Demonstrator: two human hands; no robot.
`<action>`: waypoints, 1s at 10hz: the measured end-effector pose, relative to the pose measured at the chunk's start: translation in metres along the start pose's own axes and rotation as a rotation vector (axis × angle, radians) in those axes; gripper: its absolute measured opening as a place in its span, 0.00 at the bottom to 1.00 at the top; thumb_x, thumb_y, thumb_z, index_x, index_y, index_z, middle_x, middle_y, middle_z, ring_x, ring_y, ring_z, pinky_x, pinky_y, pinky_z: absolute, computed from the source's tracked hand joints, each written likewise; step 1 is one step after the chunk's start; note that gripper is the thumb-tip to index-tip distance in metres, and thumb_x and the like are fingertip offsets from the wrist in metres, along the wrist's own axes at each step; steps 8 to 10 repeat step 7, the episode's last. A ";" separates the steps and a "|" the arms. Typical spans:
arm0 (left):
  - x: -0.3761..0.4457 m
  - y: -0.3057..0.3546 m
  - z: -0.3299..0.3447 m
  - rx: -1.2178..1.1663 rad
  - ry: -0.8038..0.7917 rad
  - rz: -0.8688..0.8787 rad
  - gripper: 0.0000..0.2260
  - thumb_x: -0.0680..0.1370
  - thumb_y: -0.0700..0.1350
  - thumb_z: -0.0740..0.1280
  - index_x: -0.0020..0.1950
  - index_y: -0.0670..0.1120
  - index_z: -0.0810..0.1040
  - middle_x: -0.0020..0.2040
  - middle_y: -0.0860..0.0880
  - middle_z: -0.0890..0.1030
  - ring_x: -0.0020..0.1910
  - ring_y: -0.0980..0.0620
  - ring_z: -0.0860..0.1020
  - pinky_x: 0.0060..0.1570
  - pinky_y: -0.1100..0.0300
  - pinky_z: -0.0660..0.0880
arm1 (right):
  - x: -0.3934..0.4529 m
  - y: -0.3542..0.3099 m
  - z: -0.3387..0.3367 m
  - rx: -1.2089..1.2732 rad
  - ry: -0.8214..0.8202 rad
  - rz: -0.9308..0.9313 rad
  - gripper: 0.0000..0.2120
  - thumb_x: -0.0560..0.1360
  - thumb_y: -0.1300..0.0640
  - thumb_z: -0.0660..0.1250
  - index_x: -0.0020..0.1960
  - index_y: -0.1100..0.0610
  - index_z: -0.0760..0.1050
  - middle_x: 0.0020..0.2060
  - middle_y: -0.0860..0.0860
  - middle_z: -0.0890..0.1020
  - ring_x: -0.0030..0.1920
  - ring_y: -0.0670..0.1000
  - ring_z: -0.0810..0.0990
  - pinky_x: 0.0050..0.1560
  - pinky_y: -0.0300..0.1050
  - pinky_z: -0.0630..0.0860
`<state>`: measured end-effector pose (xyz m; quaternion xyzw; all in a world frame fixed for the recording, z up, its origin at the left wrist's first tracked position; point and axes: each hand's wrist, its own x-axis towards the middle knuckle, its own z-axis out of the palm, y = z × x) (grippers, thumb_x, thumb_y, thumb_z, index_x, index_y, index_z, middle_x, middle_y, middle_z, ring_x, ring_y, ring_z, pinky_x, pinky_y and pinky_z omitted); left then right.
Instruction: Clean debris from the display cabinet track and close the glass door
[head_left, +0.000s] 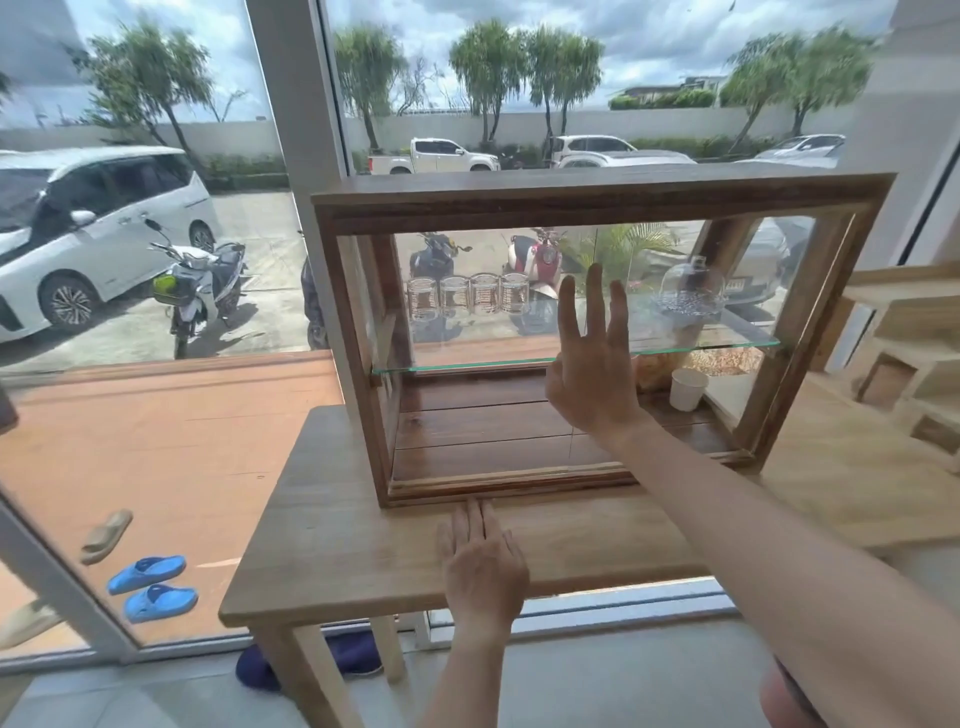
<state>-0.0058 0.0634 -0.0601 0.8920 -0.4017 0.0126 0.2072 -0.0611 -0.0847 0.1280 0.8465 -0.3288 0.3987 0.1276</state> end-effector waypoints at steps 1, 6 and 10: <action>0.000 -0.001 0.000 -0.015 0.018 0.013 0.25 0.81 0.50 0.52 0.77 0.43 0.62 0.77 0.43 0.66 0.78 0.44 0.61 0.77 0.44 0.55 | 0.000 -0.012 0.000 0.018 -0.023 0.010 0.39 0.70 0.64 0.59 0.79 0.62 0.51 0.79 0.65 0.51 0.78 0.70 0.48 0.79 0.60 0.49; -0.002 -0.004 -0.001 -0.027 0.020 0.036 0.25 0.82 0.50 0.49 0.79 0.44 0.57 0.79 0.45 0.61 0.79 0.46 0.57 0.79 0.45 0.52 | -0.002 -0.028 -0.020 0.105 -0.141 -0.019 0.36 0.74 0.61 0.60 0.79 0.57 0.52 0.80 0.61 0.51 0.78 0.67 0.52 0.78 0.60 0.55; 0.001 -0.006 0.002 -0.011 0.027 0.042 0.25 0.82 0.51 0.49 0.79 0.45 0.58 0.79 0.45 0.61 0.79 0.46 0.58 0.79 0.46 0.52 | -0.010 -0.007 -0.045 0.300 -0.057 0.019 0.29 0.74 0.63 0.63 0.75 0.59 0.63 0.76 0.61 0.62 0.76 0.60 0.61 0.76 0.56 0.60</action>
